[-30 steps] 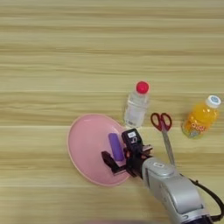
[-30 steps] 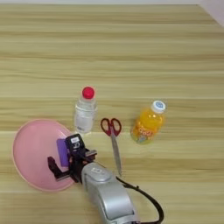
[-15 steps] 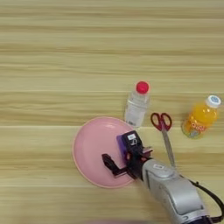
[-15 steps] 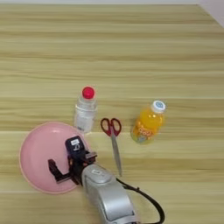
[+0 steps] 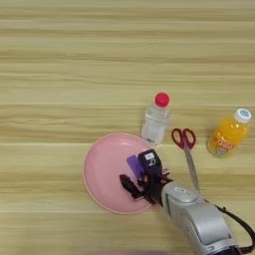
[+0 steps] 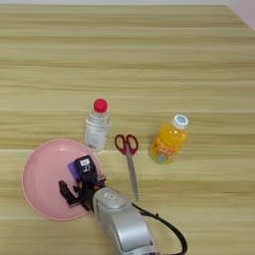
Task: Move the objects on the table
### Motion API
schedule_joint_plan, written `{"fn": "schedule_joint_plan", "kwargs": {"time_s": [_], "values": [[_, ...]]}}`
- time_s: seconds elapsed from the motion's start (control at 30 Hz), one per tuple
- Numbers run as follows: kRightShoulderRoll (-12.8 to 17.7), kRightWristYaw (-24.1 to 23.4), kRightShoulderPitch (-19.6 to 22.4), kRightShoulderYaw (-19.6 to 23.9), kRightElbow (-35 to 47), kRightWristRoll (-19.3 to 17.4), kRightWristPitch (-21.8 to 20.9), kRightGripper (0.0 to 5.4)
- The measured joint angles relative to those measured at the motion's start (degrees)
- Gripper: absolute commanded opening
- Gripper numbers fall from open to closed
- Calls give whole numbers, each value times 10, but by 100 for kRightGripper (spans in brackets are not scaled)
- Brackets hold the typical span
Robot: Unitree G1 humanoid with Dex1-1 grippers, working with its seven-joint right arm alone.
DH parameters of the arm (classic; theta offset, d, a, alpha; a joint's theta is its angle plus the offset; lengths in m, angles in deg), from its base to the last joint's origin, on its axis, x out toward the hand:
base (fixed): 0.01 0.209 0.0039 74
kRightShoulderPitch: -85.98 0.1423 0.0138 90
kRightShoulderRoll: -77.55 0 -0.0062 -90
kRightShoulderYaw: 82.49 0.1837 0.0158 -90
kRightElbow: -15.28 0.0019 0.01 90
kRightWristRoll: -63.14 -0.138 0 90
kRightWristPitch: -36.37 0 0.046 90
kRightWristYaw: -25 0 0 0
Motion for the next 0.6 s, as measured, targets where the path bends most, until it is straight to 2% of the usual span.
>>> {"fn": "schedule_joint_plan", "kwargs": {"time_s": [0.6], "values": [[2,7,0,2,0,0,0,166]]}}
